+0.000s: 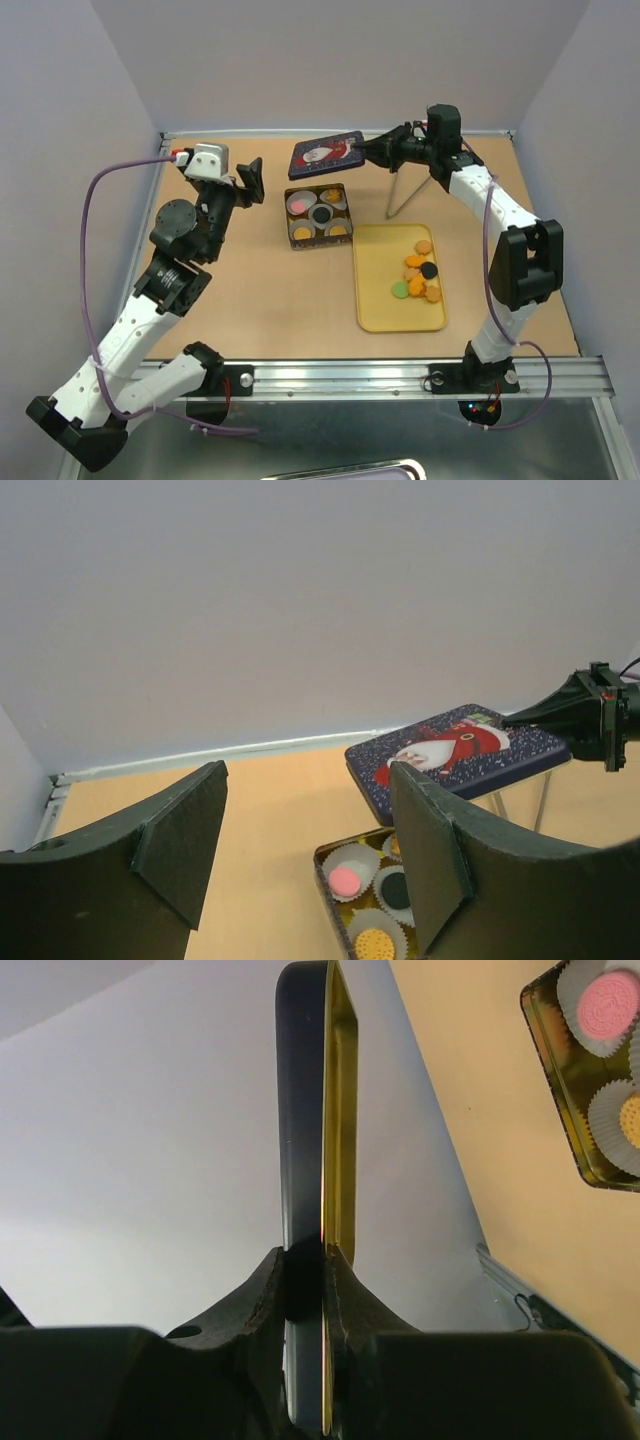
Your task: Pack the cookies
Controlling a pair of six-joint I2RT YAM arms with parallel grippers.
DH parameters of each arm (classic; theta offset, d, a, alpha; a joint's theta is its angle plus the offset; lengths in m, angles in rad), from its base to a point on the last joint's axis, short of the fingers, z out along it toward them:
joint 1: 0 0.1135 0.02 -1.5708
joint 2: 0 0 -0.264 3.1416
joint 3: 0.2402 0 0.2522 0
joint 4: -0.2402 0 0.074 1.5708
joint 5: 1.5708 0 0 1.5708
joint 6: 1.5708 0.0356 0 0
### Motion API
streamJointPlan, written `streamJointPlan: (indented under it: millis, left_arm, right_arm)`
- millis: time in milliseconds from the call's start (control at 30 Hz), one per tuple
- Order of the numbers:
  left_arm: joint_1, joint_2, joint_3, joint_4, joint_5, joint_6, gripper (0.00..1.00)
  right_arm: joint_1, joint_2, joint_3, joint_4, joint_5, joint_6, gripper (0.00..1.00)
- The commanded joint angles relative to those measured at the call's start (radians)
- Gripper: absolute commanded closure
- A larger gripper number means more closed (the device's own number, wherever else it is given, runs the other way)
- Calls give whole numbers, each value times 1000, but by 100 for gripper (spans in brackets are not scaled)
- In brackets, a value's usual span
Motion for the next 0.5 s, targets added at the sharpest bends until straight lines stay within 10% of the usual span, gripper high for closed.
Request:
streamJointPlan:
  millis: [0, 467]
  left_arm:
    - [5, 65, 120, -104, 26, -86, 22]
    - [334, 252, 186, -195, 575, -471, 17]
  right_arm:
    - [5, -78, -12, 61, -37, -122, 99]
    - [-75, -127, 19, 60, -117, -338, 99]
